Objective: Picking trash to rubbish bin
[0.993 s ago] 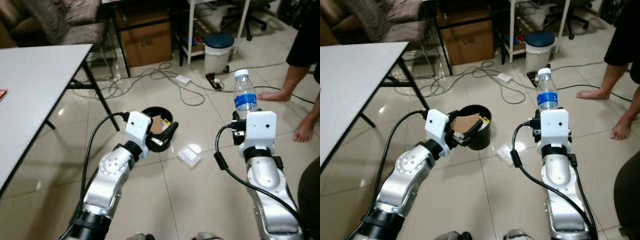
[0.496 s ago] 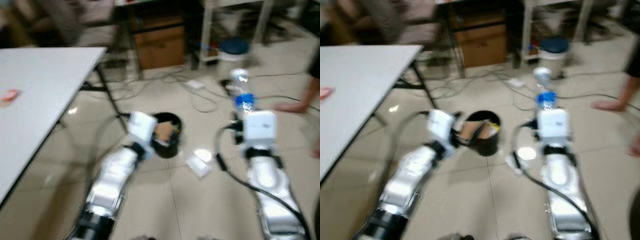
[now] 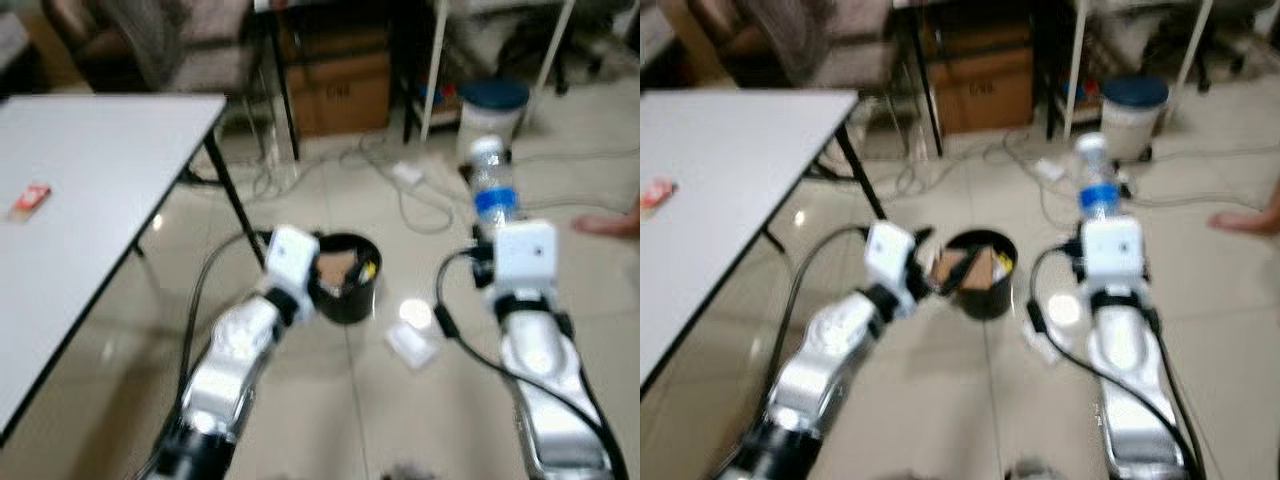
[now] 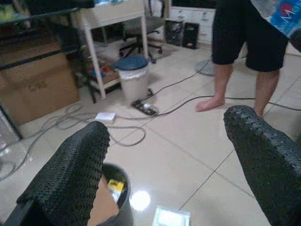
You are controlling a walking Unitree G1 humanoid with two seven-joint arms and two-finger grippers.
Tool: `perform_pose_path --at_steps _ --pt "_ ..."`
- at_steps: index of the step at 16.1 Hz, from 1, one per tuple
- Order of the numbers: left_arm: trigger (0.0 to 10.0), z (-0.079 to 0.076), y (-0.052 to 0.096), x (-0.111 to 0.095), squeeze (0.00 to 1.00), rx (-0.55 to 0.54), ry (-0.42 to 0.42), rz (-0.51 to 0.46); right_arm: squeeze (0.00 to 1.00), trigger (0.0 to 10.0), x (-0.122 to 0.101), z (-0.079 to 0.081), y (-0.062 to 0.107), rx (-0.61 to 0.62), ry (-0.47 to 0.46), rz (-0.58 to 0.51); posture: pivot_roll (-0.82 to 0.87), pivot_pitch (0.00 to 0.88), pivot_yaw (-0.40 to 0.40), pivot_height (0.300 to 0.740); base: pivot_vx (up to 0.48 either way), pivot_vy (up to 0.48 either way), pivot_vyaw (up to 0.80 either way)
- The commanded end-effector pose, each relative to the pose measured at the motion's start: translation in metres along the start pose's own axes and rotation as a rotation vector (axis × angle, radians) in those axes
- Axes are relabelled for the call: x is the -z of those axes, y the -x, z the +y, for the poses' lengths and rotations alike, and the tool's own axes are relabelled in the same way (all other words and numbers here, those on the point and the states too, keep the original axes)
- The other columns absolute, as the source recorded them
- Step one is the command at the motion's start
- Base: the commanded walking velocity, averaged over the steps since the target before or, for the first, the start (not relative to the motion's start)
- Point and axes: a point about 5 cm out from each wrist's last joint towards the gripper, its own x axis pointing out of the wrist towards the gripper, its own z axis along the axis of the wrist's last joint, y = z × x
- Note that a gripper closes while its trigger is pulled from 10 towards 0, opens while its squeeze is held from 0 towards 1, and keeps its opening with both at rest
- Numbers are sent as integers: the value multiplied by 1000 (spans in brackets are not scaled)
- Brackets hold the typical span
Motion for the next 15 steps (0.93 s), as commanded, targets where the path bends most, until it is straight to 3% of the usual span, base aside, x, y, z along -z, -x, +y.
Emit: perform_pose_path --at_steps 1,12,15 --pt "10000 10 5 0 0 -29 -23 14 0 10000 -5 6 0 -17 -12 -20 -139 125 103 740 319 0 0" --pt "10000 10 6 1 0 -26 -28 21 0 10000 -3 7 1 -16 -25 -7 -136 125 104 740 304 0 0" --pt "10000 9 6 2 0 -23 -27 23 0 10000 -2 6 2 -14 -28 -3 -139 128 104 740 281 0 -460"
